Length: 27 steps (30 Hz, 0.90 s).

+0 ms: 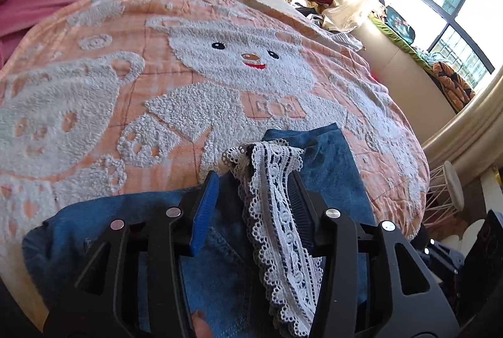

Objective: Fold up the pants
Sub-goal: 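Lay the lace edge down and open the left gripper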

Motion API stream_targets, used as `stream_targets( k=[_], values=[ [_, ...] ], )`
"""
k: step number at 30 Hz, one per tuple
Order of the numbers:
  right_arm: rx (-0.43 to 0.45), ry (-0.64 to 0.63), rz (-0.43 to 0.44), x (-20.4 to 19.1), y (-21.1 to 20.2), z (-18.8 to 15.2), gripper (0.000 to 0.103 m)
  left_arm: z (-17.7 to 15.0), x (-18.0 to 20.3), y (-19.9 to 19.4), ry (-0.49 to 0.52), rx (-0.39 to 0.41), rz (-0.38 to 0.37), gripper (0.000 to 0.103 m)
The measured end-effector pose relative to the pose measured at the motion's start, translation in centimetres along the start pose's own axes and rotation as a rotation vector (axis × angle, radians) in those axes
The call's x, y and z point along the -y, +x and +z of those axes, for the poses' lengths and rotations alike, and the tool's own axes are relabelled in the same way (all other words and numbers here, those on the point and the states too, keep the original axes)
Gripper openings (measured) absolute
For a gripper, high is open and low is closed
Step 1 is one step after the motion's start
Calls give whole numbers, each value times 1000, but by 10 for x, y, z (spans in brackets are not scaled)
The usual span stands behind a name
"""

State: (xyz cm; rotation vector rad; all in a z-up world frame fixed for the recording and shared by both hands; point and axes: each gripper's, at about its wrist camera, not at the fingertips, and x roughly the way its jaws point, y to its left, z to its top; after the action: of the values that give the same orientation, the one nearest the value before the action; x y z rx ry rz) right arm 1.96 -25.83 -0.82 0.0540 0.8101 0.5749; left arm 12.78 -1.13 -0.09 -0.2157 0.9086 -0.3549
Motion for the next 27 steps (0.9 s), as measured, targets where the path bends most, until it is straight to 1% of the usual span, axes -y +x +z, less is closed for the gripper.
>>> stream_targets(
  k=[2,5,6,7,8,9,11,13,14,16,17,20,21,23,27],
  values=[
    [-24,-17,-62,7,5,-2,61,-9,12,-8,30,1,12,39],
    [-48,-14,-63,13,13,-8,61,-29,29,-13,61,-8,8,39],
    [-58,-16,-64,3,19,-15,61,-38,35,-13,70,-15,5,39],
    [-70,-25,-75,3,23,-17,61,-47,40,-13,81,-24,5,39],
    [-82,-34,-85,-6,26,-23,61,-55,44,-13,94,-30,21,39],
    [-98,-42,-93,-6,30,-27,61,-64,48,-11,104,-38,38,39],
    [-131,-46,-108,-5,38,-32,61,-78,51,-12,115,-44,34,39],
    [-145,-30,-101,-3,46,-35,61,-87,53,-12,136,-49,59,39],
    [-141,-18,-93,-1,46,-36,61,-91,53,-12,140,-54,74,39],
    [-139,-6,-81,0,45,-36,61,-97,53,-11,142,-63,59,39],
    [-140,-2,-79,0,44,-36,61,-99,54,-11,151,-64,67,39],
    [-140,-1,-78,-1,44,-38,61,-107,55,-4,195,-83,167,39],
    [-140,-1,-77,-1,43,-38,61,-109,53,-2,200,-88,185,40],
    [-141,1,-76,-1,44,-39,61,-113,50,2,203,-94,206,44],
    [-144,0,-77,-2,45,-38,62,-116,48,5,206,-93,211,44]
  ],
)
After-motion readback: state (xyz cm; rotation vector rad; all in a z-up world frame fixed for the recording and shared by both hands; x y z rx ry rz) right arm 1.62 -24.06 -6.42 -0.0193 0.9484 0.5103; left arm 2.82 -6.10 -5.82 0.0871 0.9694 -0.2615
